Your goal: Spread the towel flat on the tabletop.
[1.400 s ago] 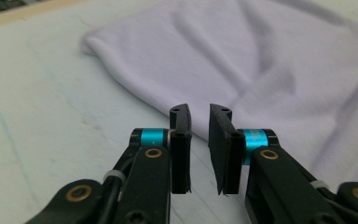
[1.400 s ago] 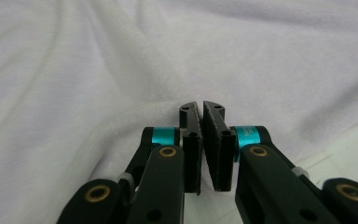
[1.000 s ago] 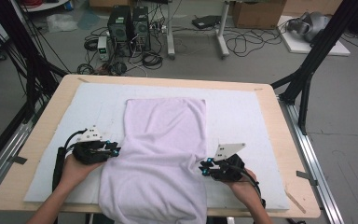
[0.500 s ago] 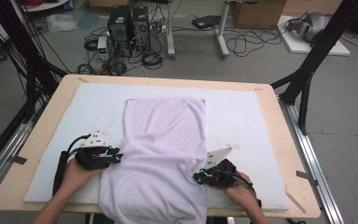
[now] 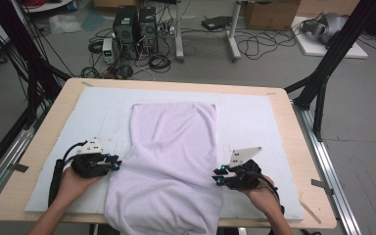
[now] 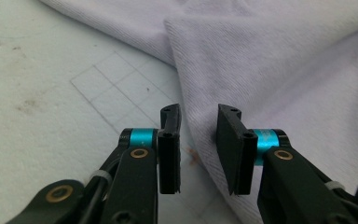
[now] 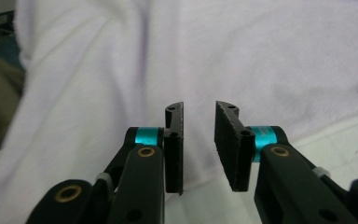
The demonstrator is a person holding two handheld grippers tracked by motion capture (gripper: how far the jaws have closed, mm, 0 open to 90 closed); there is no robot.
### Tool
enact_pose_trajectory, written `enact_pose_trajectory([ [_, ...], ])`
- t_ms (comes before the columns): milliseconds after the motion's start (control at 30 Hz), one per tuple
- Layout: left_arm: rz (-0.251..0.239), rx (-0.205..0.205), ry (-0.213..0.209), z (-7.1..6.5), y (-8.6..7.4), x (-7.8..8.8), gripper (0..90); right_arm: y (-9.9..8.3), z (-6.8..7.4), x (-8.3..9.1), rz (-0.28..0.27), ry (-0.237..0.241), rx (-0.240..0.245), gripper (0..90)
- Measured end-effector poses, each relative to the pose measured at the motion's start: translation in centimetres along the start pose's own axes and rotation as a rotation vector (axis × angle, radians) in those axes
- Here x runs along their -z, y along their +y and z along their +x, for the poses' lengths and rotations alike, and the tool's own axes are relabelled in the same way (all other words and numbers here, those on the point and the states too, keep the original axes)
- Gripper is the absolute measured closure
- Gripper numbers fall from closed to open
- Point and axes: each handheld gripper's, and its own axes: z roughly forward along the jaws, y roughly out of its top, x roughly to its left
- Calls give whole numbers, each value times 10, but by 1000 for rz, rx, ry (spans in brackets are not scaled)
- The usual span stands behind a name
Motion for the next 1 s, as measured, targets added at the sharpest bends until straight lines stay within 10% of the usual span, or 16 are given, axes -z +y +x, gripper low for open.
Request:
enact_pose_trajectory([
  [400, -66, 148, 131, 20, 39, -47, 639, 6, -23, -38, 62, -38, -18, 644],
  [533, -18, 213, 174, 29, 44, -64, 541, 6, -25, -39, 60, -45, -14, 642],
  [667, -33, 211, 178, 32, 47, -67, 846, 6, -29, -39, 66, -38, -21, 690],
  [800, -81, 188, 242, 36, 64, -56, 878, 10, -33, -36, 92, -44, -15, 763],
  [900, -111, 151, 217, 26, 84, -57, 879, 10, -34, -35, 88, -45, -26, 768],
  [1000, -86, 81, -17, 0, 95, -79, 875, 9, -36, -34, 75, -52, -36, 766],
])
